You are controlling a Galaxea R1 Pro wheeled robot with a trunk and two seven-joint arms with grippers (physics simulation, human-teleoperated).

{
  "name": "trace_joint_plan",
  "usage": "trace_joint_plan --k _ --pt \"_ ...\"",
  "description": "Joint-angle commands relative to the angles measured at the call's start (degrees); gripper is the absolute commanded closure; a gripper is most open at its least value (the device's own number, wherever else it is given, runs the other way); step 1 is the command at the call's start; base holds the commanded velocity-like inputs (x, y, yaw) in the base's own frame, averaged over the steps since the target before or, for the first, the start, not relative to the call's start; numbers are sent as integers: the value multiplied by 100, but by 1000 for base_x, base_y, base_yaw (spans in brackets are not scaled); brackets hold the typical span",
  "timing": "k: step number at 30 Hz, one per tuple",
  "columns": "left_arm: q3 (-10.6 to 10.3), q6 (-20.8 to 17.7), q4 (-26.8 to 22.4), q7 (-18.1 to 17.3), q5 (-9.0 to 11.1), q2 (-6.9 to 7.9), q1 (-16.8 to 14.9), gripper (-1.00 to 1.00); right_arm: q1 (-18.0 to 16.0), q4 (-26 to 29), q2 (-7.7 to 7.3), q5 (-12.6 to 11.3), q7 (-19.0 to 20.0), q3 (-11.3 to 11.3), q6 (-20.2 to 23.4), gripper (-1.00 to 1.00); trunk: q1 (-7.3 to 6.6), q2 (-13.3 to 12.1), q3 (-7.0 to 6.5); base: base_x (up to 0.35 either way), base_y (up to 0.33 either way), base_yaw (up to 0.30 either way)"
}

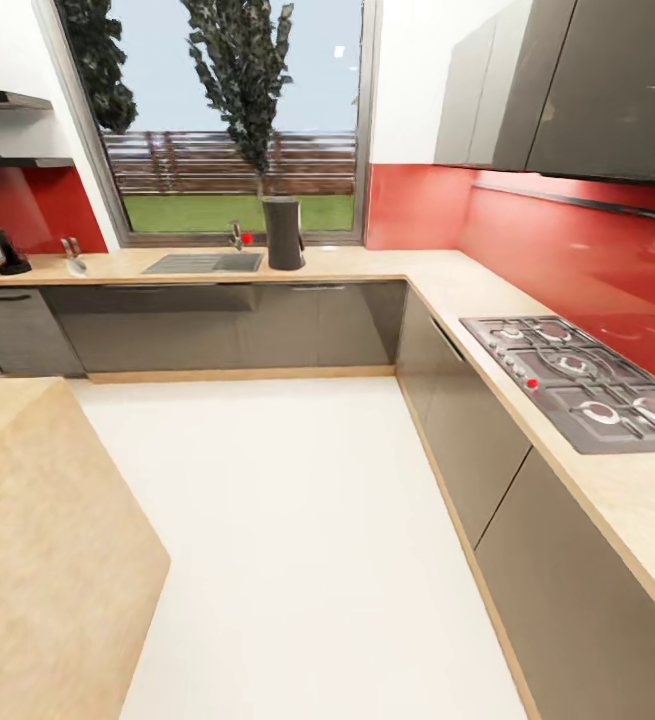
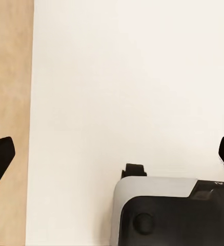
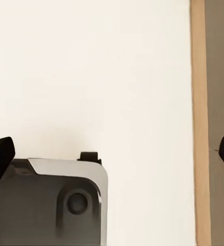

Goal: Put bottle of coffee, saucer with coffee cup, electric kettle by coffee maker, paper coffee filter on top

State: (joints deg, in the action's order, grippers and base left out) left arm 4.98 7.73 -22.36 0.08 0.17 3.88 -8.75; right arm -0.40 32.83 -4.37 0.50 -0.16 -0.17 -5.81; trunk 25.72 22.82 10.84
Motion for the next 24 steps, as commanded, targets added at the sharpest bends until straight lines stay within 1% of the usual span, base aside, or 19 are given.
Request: trace_joint_plan --k 1,8,16,18,20,24 --pt "11 18 3 1 1 -1 -4 -100 -2 -3 -1 4 -2 -1 -16 -100 6 9 10 338 -5 0" --pt "11 18 3 1 5 7 -4 -100 -2 -13 -2 12 7 24 -16 -100 6 9 10 338 0 0" --pt "5 24 11 -12 1 6 -4 -100 -1 -17 -2 10 2 26 -16 -100 6 9 10 338 86 0" --pt "3 146 68 -14 -2 1 -4 -100 -2 -18 -2 6 0 23 -16 -100 6 9 10 338 16 0" --pt "3 493 244 -15 -7 2 -10 -100 -2 -18 5 4 -3 8 -16 -100 6 9 10 338 4 0" --pt "3 584 324 -16 -11 -1 -12 -100 -3 -15 6 0 -9 -5 -16 -100 6 9 7 338 1 7"
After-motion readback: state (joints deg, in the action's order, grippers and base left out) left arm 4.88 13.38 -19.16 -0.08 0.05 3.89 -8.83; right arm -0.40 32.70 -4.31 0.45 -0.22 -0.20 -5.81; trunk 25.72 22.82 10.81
